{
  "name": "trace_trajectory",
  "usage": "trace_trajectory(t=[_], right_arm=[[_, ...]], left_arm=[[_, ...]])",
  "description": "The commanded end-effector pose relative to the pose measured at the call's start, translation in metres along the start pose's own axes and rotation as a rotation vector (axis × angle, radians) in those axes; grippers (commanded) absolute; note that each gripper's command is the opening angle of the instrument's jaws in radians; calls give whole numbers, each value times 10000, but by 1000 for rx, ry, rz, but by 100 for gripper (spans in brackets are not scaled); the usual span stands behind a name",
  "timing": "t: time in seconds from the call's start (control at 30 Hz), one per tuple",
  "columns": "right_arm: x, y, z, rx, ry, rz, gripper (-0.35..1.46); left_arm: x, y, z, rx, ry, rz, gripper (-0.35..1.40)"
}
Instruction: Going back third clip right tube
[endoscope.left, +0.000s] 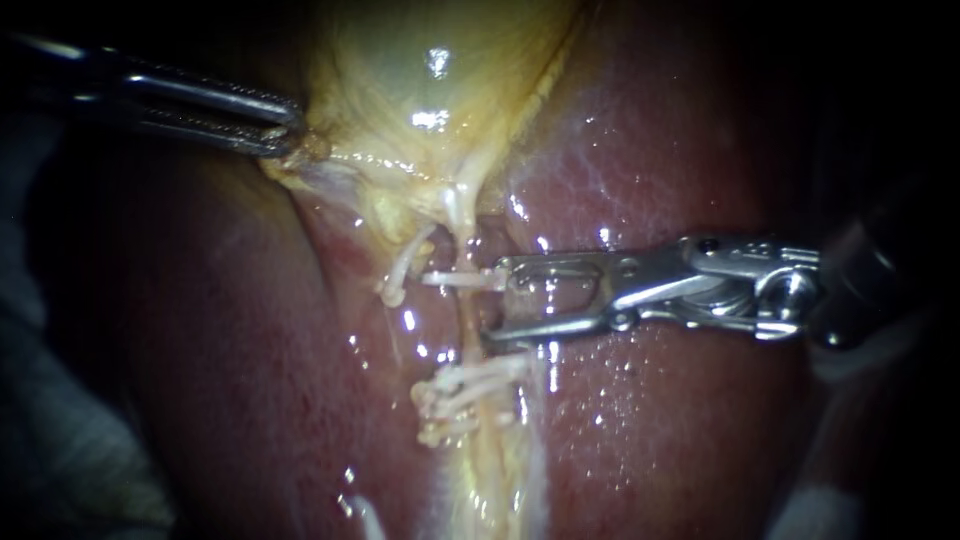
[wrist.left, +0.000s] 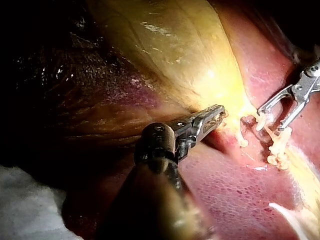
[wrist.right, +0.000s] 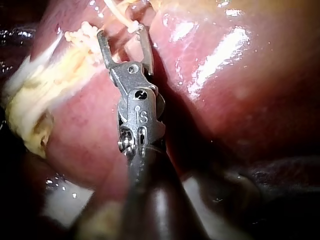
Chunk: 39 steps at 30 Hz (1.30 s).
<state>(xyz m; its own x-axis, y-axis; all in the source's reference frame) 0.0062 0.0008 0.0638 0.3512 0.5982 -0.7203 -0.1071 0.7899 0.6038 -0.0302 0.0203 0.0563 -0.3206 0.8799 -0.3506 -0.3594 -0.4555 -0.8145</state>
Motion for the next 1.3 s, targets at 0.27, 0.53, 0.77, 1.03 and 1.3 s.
trace_trajectory(t=[0.27,0.53,0.77,1.03,1.3], right_arm=[[16,-9,-30,-13,-1,-170,49],[24,-34,-68,11,-18,-292,50],[33,-42,-89,23,-71,-321,50],[34,-42,-95,26,-71,-332,50],[34,-42,-95,30,-71,-344,50]], left_arm=[[0,0,-1,-1,0,0,-35],[0,-1,0,-1,0,0,-35],[-4,-2,14,8,4,3,-35],[-12,-6,62,11,-2,10,-35],[-17,-19,76,12,-9,18,-35]])
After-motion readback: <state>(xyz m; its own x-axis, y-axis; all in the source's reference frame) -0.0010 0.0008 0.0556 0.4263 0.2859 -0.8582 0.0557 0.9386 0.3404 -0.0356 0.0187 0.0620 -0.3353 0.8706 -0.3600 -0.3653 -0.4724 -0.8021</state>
